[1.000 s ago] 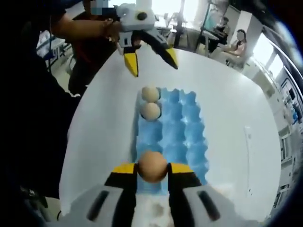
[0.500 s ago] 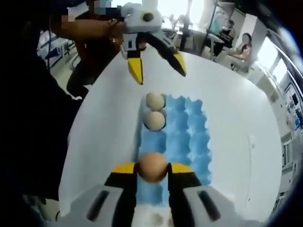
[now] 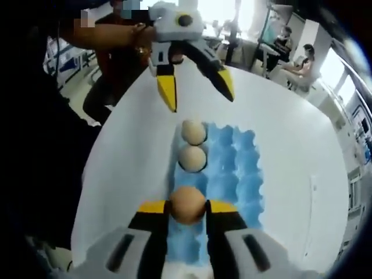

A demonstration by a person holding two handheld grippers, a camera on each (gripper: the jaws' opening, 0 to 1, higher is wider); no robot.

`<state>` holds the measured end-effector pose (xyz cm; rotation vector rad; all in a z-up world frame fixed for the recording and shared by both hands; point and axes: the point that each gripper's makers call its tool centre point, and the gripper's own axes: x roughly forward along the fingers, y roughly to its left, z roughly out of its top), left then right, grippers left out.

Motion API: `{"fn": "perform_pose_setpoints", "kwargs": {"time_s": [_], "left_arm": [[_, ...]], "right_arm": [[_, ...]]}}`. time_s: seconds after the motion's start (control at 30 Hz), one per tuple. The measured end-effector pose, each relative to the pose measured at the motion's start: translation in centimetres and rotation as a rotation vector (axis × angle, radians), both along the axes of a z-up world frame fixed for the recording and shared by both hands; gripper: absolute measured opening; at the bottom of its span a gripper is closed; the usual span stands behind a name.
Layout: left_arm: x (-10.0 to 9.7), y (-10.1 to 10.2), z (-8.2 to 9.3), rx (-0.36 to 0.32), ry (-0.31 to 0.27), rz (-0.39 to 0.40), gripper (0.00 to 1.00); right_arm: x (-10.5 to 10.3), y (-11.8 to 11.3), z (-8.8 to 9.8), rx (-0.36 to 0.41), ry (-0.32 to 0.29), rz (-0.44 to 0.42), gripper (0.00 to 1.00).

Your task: Place the egg into an empty slot of the egg tray after lifting it from the table, then release the egg inside the slot.

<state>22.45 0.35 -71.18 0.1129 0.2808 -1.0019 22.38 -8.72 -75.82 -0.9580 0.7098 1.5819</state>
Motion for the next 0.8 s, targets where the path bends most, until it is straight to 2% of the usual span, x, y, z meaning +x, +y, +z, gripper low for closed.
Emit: {"fn": "perform_pose_setpoints", "kwargs": {"time_s": [0.8], "left_arm": [[0.0, 0.3, -0.1, -0.004, 0.001, 0.011, 0.49]], "right_arm": [[0.1, 1.4, -1.7, -0.017, 0.021, 0.018, 0.25]]}}
